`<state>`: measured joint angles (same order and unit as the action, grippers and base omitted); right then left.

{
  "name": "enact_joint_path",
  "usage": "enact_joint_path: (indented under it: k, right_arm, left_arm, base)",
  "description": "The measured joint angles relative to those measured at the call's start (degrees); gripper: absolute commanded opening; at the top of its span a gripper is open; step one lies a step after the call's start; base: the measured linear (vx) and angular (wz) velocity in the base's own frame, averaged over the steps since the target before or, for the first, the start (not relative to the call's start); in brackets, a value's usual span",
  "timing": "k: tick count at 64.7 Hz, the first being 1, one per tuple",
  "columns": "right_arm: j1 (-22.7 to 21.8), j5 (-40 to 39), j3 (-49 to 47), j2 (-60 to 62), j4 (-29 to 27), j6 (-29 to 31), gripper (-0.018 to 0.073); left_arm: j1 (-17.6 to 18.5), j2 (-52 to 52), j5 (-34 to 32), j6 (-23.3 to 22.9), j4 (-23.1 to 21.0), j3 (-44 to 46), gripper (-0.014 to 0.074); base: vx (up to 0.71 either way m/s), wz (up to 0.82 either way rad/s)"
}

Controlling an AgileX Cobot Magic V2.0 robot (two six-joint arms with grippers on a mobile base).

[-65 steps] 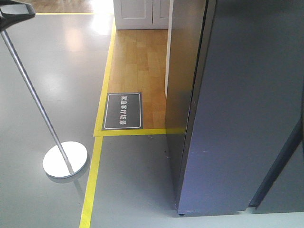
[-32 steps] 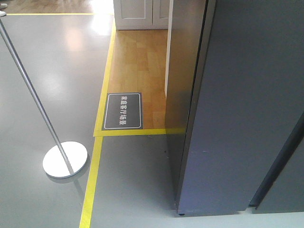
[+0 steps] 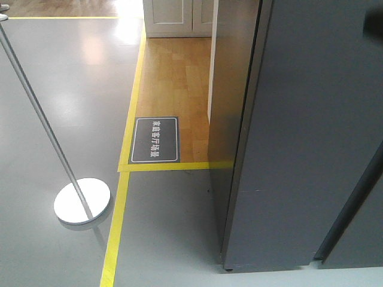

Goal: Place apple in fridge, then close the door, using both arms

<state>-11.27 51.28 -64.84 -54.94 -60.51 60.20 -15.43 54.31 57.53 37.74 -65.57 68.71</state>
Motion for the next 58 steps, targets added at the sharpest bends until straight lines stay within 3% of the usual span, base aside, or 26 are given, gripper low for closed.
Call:
enact_joint_path:
  k: [15,27,37,58]
  right_arm:
    - [0.0,-5.45,22.33,16.48,0.6,4.11,-0.0004]
    - [0.0,-8.37,34.51,24.82,1.24,4.8,-0.0004]
    - [0.0,-9.42,38.27,27.63,1.24,4.8,-0.0004]
    - [0.0,-9.47,38.59,27.83,1.19,4.8,-0.0003]
  left_arm:
    - [0.0,-16.89,-8.92,1.84,0.1,-26.49,-0.0006]
    - [0.0,-23.4,-14.37,1.85,-0.27,-43.49,-0.0006]
    - [0.0,-24.53,-16.41,1.85,-2.25,-48.76,-0.0006]
    - [0.0,-24.59,-17.04,1.85,-3.57,-49.39,-0.0006]
  base:
    - [0.0,0.0]
    - [0.0,0.0]
    - [0.0,0.0]
    - [0.0,0.0]
